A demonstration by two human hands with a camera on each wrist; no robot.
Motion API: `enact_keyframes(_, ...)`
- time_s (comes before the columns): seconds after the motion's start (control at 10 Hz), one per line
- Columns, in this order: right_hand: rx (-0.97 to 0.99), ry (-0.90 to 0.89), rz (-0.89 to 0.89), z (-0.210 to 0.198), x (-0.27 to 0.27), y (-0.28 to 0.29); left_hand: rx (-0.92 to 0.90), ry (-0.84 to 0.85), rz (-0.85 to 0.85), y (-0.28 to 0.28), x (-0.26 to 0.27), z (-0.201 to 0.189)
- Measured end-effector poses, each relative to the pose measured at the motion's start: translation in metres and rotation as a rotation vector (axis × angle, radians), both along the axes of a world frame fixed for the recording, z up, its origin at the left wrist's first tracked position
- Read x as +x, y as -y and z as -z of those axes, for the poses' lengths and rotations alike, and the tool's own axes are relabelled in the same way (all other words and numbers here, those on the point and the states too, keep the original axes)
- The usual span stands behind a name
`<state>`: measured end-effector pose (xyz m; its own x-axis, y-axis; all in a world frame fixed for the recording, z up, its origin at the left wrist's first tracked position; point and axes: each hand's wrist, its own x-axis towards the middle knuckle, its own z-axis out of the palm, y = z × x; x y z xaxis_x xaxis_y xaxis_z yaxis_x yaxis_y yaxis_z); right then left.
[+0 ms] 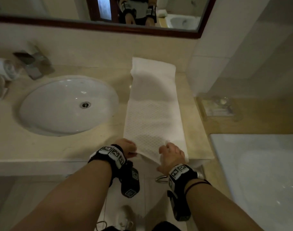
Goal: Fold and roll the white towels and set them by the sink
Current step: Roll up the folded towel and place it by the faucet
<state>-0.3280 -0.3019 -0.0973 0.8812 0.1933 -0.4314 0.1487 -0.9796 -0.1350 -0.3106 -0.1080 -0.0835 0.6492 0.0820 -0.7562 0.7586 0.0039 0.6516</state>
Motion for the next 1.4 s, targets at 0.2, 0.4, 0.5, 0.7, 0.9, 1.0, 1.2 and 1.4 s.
enact_keyframes(0.2, 0.035, 0.256, -0.046, 0.002, 0.007, 0.009, 0.034, 0.003, -0.106, -0.002, 0.004, 0.0)
enact_keyframes(0.4, 0.119, -0.016, 0.116, -0.01, 0.032, 0.03, 0.225, 0.081, -0.191, 0.001, -0.01, 0.013)
enact_keyframes(0.5, 0.169, -0.042, 0.23, -0.01, 0.037, 0.036, 0.379, 0.236, -0.155, 0.006, -0.02, 0.01)
enact_keyframes(0.7, 0.182, -0.072, 0.197, -0.009, 0.046, 0.045, 0.74, 0.398, 0.402, 0.016, -0.035, 0.005)
enact_keyframes(0.9, 0.319, -0.154, 0.071, -0.018, 0.047, 0.066, 0.709, 0.274, 0.393, 0.003, -0.022, 0.013)
enact_keyframes(1.0, 0.287, -0.233, 0.007, -0.022, 0.046, 0.078, 0.669, 0.223, 0.417, 0.001, -0.023, 0.018)
enact_keyframes(1.2, 0.152, -0.214, -0.087, -0.005, 0.042, 0.087, 0.693, 0.269, 0.56, -0.001, -0.025, 0.019)
enact_keyframes(1.4, 0.264, -0.178, -0.013, 0.003, 0.031, 0.105, 0.77, 0.369, 0.817, 0.004, -0.024, 0.0)
